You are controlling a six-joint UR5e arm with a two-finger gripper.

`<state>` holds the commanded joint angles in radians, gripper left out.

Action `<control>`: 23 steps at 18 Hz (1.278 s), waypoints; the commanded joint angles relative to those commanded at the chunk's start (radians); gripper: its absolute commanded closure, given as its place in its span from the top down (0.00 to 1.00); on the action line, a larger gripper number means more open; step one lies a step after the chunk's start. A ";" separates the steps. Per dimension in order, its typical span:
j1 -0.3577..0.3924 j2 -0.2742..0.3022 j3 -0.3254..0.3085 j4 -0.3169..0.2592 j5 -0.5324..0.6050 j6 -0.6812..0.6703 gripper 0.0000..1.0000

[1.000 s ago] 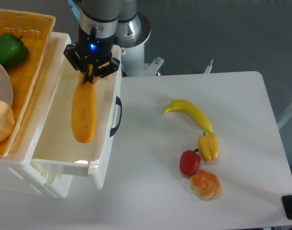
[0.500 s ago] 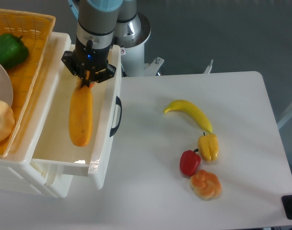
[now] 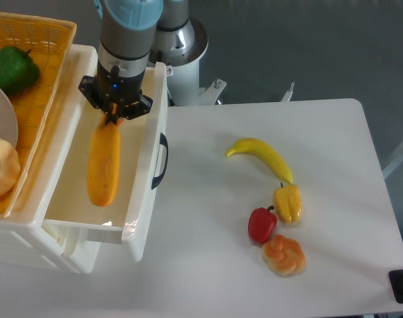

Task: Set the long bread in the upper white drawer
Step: 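Lower the hanging bread into the drawer, then open the gripper to release the bread inside the drawer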

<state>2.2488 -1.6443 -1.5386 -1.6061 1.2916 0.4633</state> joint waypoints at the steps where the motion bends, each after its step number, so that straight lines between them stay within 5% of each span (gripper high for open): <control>1: -0.005 -0.005 0.000 0.000 0.000 0.000 0.10; 9: -0.015 -0.017 -0.002 -0.003 0.000 0.005 0.12; 13: -0.021 -0.028 0.000 0.000 0.000 0.005 0.20; 17: -0.023 -0.029 0.000 0.002 0.005 0.011 0.40; 23: -0.023 -0.029 0.002 0.008 0.008 0.012 0.45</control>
<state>2.2258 -1.6736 -1.5370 -1.5984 1.2993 0.4755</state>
